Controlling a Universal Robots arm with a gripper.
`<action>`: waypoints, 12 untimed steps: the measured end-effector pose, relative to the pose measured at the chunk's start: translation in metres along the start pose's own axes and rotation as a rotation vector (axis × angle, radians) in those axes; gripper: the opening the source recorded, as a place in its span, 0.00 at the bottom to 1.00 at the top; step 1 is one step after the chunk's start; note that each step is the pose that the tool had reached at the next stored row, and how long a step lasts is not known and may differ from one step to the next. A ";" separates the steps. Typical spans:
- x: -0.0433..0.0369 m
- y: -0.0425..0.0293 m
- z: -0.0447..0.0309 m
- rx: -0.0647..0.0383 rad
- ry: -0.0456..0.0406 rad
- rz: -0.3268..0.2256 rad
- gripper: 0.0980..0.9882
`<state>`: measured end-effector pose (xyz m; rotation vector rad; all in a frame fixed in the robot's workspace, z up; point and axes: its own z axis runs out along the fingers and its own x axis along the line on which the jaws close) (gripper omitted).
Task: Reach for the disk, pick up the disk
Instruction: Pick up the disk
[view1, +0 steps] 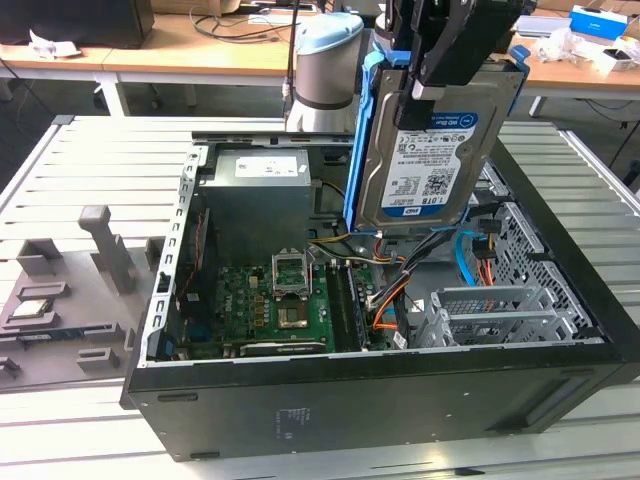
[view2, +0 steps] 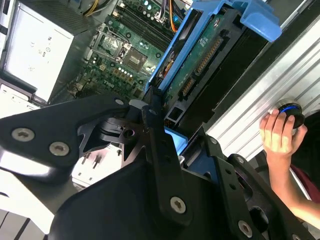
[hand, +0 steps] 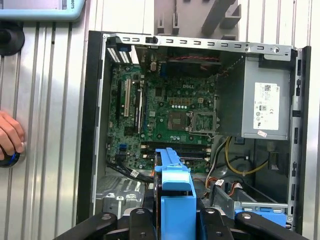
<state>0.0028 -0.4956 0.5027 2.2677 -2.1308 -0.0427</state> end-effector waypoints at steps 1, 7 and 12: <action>0.0012 0.0001 0.0000 0.000 0.0000 0.000 0.30; 0.0083 0.0005 0.0001 0.000 0.0000 0.000 0.30; 0.0175 0.0011 0.0001 0.000 0.0000 0.000 0.30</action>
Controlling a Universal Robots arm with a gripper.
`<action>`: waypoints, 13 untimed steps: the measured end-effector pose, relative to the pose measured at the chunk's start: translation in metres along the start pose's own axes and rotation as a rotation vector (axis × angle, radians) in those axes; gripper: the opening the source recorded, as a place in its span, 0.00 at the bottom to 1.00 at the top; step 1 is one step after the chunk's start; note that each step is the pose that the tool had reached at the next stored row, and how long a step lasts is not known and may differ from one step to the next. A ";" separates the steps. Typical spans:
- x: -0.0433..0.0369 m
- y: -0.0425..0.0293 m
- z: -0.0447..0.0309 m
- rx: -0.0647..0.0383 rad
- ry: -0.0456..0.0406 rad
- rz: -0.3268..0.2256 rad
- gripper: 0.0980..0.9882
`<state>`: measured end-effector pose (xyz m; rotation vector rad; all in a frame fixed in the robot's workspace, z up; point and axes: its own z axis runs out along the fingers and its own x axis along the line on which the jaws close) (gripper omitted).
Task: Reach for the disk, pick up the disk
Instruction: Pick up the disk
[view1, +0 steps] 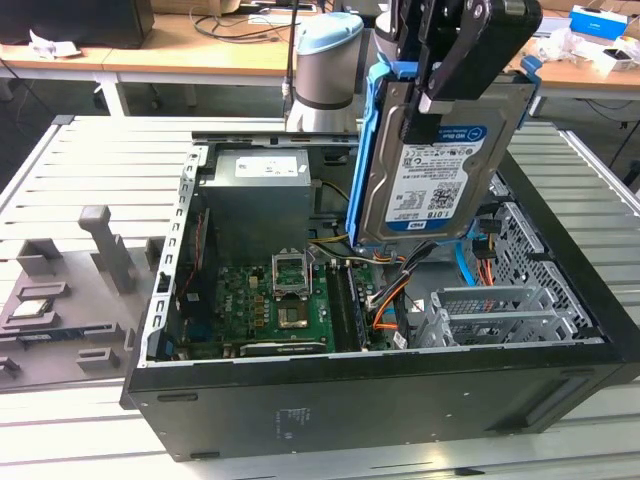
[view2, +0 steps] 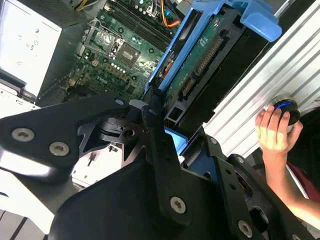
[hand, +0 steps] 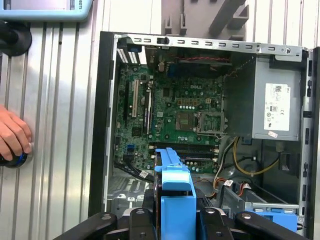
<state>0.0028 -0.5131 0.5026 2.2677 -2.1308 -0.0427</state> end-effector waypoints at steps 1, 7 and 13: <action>0.0015 0.0001 0.0000 0.000 0.0000 0.000 0.30; 0.0192 0.0012 0.0003 0.000 0.0000 0.000 0.30; 0.0289 0.0018 0.0006 0.000 -0.0001 0.000 0.30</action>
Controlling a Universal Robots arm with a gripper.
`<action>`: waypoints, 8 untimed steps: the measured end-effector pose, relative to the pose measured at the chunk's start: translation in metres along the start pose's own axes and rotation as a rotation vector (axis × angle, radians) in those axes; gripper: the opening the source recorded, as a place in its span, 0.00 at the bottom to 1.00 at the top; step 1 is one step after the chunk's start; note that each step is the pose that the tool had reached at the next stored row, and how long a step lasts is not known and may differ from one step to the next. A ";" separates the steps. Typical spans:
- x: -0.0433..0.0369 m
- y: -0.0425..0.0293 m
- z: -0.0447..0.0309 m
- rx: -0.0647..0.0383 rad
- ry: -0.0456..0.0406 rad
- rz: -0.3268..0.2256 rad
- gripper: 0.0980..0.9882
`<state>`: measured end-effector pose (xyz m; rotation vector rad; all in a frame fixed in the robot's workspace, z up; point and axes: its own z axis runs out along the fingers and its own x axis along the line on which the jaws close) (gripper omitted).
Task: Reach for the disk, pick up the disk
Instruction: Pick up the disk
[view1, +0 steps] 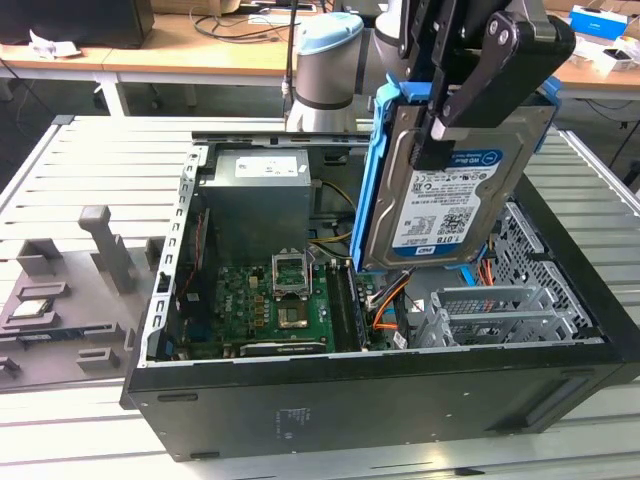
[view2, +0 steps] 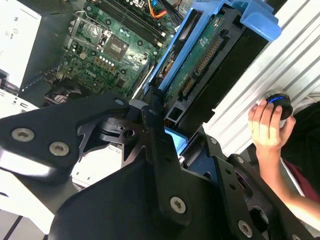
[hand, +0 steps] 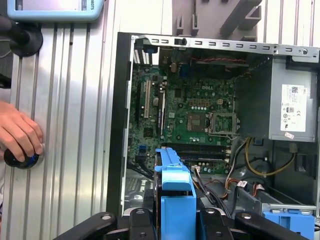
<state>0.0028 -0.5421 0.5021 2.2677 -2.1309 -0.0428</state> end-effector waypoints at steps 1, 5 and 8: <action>0.0023 0.0002 0.0001 0.000 0.0000 0.000 0.30; 0.0082 0.0005 0.0002 0.000 0.0001 0.000 0.30; 0.0093 0.0006 0.0002 0.000 0.0001 0.001 0.30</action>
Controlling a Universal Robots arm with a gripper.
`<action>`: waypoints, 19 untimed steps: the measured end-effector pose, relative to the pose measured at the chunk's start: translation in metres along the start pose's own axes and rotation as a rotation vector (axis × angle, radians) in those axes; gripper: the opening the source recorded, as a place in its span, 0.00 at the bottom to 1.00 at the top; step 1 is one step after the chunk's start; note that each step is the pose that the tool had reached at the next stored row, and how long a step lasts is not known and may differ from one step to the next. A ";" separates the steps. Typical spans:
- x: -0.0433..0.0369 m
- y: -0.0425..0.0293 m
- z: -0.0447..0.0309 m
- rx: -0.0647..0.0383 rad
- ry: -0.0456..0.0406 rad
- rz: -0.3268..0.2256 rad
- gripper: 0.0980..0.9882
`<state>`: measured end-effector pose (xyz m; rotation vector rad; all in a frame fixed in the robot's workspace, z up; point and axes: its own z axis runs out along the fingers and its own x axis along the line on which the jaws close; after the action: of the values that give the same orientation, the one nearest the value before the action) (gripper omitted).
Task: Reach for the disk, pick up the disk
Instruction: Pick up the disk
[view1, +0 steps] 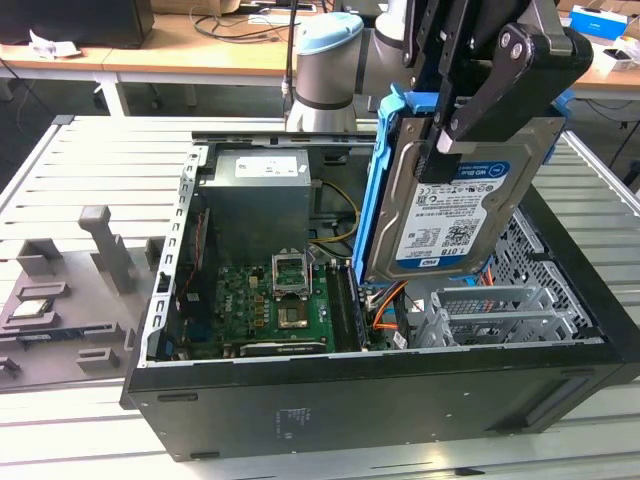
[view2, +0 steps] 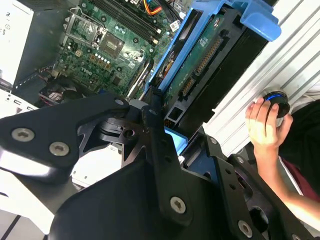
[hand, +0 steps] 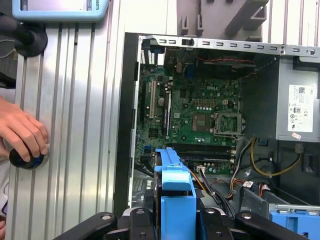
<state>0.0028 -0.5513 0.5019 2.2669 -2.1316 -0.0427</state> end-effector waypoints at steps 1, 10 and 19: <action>0.0000 0.0000 0.0000 0.000 0.0000 0.002 0.30; 0.0003 -0.0047 -0.0001 0.000 -0.0005 0.041 0.30; 0.0012 -0.0238 0.0007 0.000 0.0012 0.041 0.30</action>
<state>0.0265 -0.5511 0.5002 2.2215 -2.1766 -0.0408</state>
